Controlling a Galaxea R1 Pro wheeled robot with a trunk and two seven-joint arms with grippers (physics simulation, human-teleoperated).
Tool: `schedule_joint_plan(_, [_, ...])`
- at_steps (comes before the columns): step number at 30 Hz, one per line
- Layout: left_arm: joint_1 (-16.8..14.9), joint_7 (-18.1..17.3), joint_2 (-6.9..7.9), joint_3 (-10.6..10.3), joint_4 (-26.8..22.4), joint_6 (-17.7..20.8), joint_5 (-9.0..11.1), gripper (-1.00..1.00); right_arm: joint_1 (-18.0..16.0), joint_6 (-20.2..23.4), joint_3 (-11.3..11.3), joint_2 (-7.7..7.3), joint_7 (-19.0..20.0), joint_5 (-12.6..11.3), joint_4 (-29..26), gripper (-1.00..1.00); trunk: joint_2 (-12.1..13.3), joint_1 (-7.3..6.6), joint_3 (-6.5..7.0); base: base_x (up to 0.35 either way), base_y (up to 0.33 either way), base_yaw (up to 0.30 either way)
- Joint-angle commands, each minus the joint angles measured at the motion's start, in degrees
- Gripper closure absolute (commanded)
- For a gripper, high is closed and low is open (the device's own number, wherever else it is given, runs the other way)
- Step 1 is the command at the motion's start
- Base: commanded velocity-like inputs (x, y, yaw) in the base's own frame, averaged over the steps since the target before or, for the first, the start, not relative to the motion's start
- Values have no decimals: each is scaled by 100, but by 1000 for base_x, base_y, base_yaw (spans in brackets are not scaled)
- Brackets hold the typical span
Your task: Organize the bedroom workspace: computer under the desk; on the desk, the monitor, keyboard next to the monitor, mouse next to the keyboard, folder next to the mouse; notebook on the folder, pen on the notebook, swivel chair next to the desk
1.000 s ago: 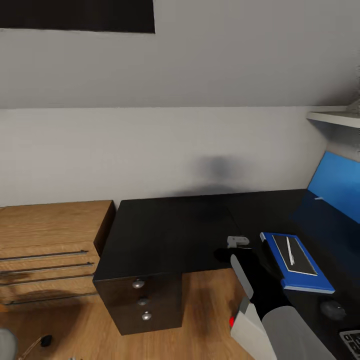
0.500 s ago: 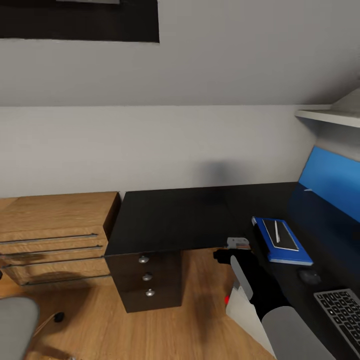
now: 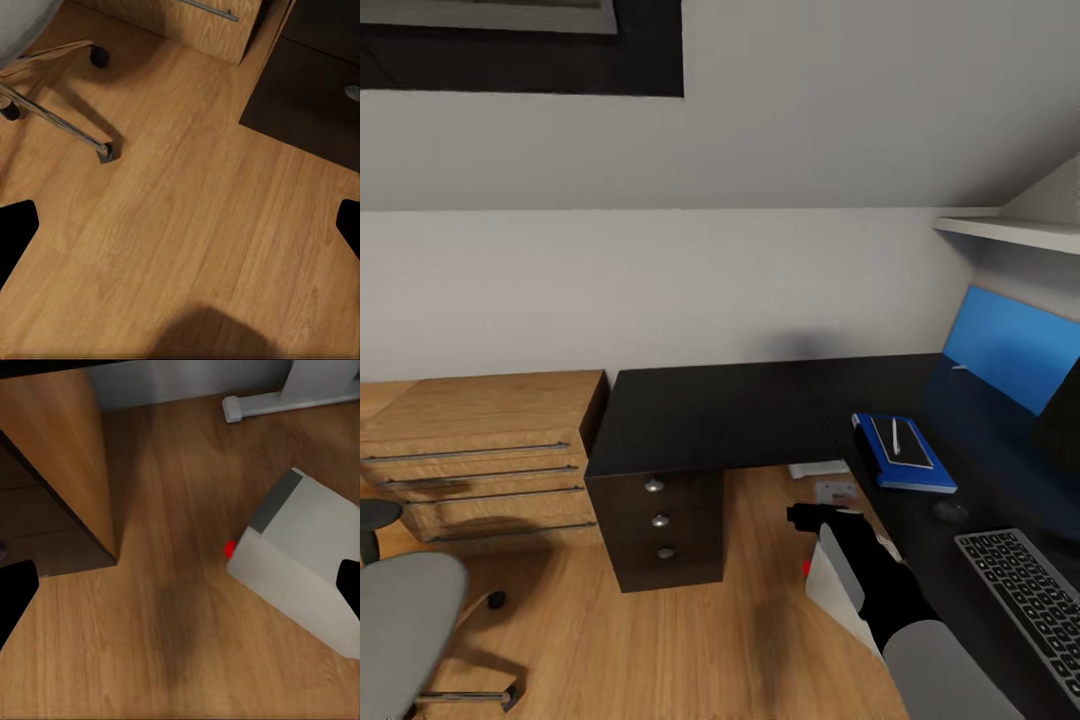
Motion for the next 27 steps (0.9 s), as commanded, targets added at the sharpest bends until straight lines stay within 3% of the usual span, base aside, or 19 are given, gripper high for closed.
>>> schedule_joint_plan(1, [2, 20, 3, -11, 0, -18, 59, -100, 9, -62, 18, 0, -54, -60, 36, -100, -4, -1, -5, -85, 0, 0])
schedule_joint_plan(5, [2, 18, 9, -14, 15, -13, 55, -100, 125, -379, 46, 25, -55, -55, 333, -100, -4, -1, -5, -42, 0, 0])
schedule_joint_plan(9, [2, 20, 8, -30, 82, 5, 48, -100, 359, -717, 100, 38, -51, -46, 527, -100, 156, -88, 67, -7, 0, 0])
schedule_joint_plan(13, [2, 20, 5, -42, 172, 10, 27, -100, 709, -960, 298, 42, -53, -18, 537, -100, 317, -176, 138, -3, 0, 0])
schedule_joint_plan(15, [2, 20, -2, -42, 211, 17, -143, -100, 1292, -1528, 490, 44, -43, 4, 656, -100, 397, -220, 174, 0, 0, 0])
schedule_joint_plan(16, [2, 20, -8, -41, 235, 19, -221, -100, 1612, -2053, 527, 41, -33, 11, 946, -100, 437, -242, 192, 0, 0, 0])
schedule_joint_plan(18, [2, 20, -19, -42, 305, 21, -274, -100, 1863, -2994, 548, 30, -21, 28, 1643, -100, 517, -286, 228, 0, 0, 0])
schedule_joint_plan(20, [2, 20, -25, -45, 373, 21, -292, -100, 1948, -3710, 572, 24, -17, 51, 2293, -100, 597, -330, 264, 0, 0, 0])
schedule_joint_plan(27, [2, 13, -31, -48, 686, 19, -307, -100, 2025, -5247, 711, 33, -7, 210, 3778, -100, 878, -484, 390, 0, 0, 0])
